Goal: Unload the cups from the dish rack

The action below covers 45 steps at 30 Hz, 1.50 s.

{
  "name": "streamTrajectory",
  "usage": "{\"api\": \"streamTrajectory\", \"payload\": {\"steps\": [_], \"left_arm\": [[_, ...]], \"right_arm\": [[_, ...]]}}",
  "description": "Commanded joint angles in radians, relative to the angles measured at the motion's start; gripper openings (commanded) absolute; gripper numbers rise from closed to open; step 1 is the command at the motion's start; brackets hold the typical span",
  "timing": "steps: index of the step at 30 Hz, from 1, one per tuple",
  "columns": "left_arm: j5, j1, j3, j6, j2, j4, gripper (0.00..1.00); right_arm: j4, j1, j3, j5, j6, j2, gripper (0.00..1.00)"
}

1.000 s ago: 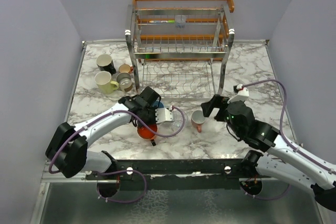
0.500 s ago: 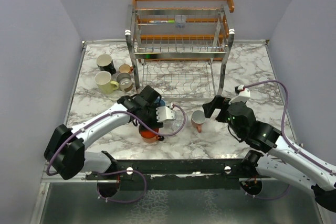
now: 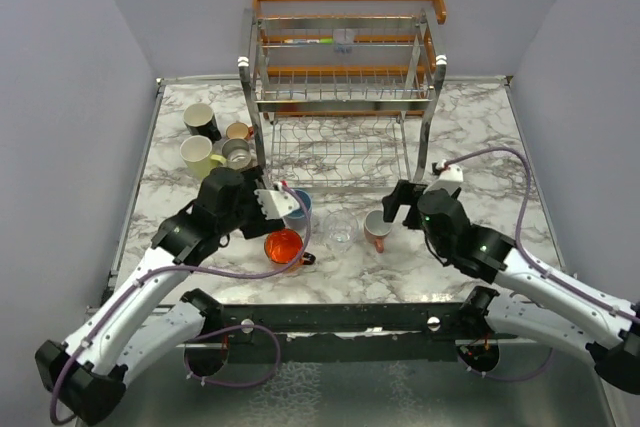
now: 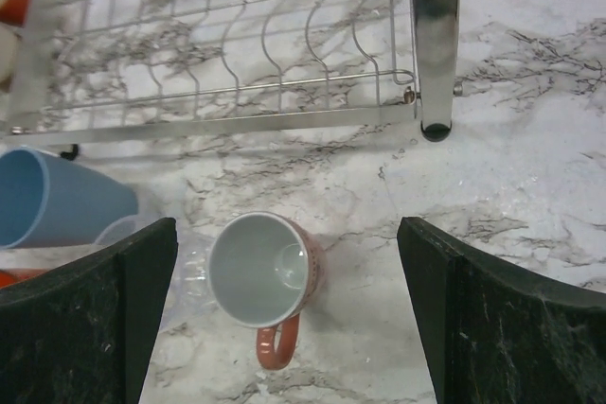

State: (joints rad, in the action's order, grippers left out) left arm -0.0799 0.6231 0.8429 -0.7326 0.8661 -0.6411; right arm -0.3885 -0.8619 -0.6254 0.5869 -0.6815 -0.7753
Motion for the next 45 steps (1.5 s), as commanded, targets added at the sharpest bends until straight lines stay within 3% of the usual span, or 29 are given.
{"api": "streamTrajectory", "payload": {"steps": [1,8,12,16,22,27,30,33,37,45], "left_arm": [[0.095,-0.171,-0.157,0.012,-0.057,0.313,0.89],[-0.133,-0.588,-0.292,0.136,-0.014,0.556,0.89],[-0.238,-0.713,-0.31,0.183,0.023,0.56,0.92],[-0.26,-0.743,-0.371,0.249,0.017,0.635,0.93],[-0.247,-0.743,-0.475,0.356,0.024,0.799,0.93],[-0.274,-0.742,-0.543,0.474,0.067,0.974,0.95],[-0.309,-0.741,-0.603,0.531,0.11,1.131,0.99],[-0.346,-0.74,-0.657,0.577,0.168,1.316,0.99],[-0.359,-0.741,-0.703,0.62,0.258,1.522,0.99],[-0.367,-0.741,-0.775,0.664,0.447,1.921,0.99]], "right_arm": [[0.112,0.012,0.036,0.111,0.016,-0.103,1.0],[0.251,0.108,0.191,0.184,-0.011,0.004,1.0],[0.294,0.155,0.248,0.235,-0.009,0.067,0.97],[0.342,0.215,0.264,0.323,-0.015,0.03,0.96],[0.42,0.4,0.263,0.342,-0.054,-0.143,1.0],[0.564,0.424,0.248,0.411,0.033,-0.264,1.0],[0.725,0.424,0.275,0.477,0.168,-0.299,1.0],[1.027,0.426,0.388,0.511,0.333,-0.325,1.0],[1.317,0.429,0.502,0.511,0.392,-0.385,1.0],[1.978,0.449,0.558,0.402,0.659,-0.717,1.0]]}}
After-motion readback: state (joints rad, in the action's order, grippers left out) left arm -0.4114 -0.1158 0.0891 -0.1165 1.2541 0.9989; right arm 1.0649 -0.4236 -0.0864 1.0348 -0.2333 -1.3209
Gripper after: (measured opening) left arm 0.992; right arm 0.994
